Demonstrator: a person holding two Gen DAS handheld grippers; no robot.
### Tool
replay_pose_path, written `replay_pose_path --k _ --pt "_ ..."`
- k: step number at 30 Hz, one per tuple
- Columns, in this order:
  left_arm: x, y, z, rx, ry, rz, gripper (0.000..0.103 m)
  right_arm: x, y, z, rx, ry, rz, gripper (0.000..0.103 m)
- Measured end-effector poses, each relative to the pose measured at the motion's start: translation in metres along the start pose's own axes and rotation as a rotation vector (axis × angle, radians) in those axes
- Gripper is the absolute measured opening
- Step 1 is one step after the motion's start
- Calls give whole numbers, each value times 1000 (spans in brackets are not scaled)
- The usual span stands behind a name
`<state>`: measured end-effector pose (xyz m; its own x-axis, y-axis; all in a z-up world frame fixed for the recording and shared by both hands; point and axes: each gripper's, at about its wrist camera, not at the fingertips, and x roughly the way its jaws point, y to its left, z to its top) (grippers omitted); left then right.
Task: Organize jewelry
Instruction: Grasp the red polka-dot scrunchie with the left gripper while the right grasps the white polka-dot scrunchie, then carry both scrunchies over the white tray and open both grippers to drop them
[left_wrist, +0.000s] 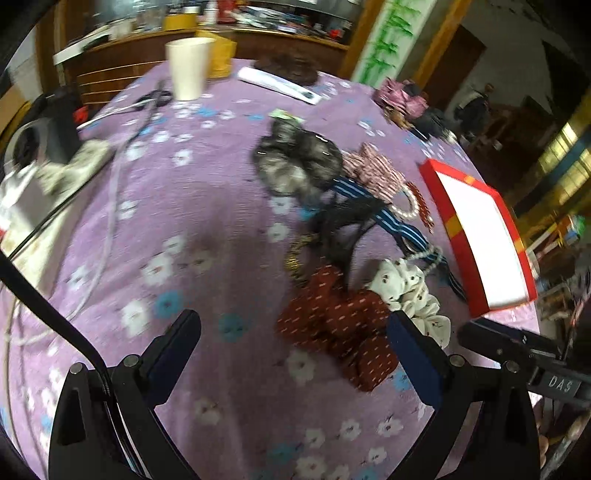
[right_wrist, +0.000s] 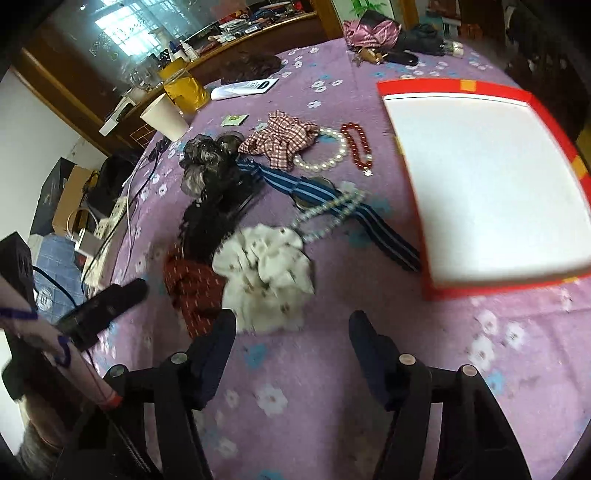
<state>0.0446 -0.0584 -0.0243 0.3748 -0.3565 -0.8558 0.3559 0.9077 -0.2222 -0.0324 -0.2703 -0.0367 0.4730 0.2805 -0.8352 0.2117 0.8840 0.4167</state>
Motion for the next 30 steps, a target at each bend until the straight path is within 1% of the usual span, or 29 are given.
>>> replay_pose_path --k 2,4,5,6,7,8,9,10,11,12,14,15,17,21,25,30 --pt "9 -5 1 16 19 -25 100 9 3 6 12 11 31 68" --pt "20 -7 2 19 48 -29 97 13 3 8 27 14 42 68" --pt "26 -8 2 17 67 -36 87 17 3 9 41 15 48 68" --pt "31 -9 3 13 86 -39 65 20 3 9 54 17 53 68" --pt "37 -8 3 6 117 -50 53 23 2 10 63 20 53 68" --pt "42 -8 2 -5 154 -64 33 26 2 10 68 23 52 68" --pt "43 -7 2 -10 158 -60 26 28 2 10 68 27 49 68" --pt "41 -7 2 -10 148 -56 22 30 3 10 64 30 43 67" --pt "39 -7 2 -7 149 -59 16 33 4 9 54 36 34 61" --pt "36 -6 1 -8 151 -59 13 36 5 10 46 44 33 55" --pt "27 -2 1 -29 148 -60 12 42 5 9 44 72 59 24" --pt "22 0 0 -36 146 -65 11 44 5 9 53 84 82 18" --pt "4 7 -1 -48 126 -74 11 40 5 8 53 81 110 11" --pt "-23 15 -3 -54 81 -65 11 25 12 5 18 69 125 8" --pt "-47 20 -1 -64 38 -69 11 3 11 2 15 38 145 8" --pt "-60 4 3 -58 7 -105 11 -33 -9 1 46 -20 131 8"
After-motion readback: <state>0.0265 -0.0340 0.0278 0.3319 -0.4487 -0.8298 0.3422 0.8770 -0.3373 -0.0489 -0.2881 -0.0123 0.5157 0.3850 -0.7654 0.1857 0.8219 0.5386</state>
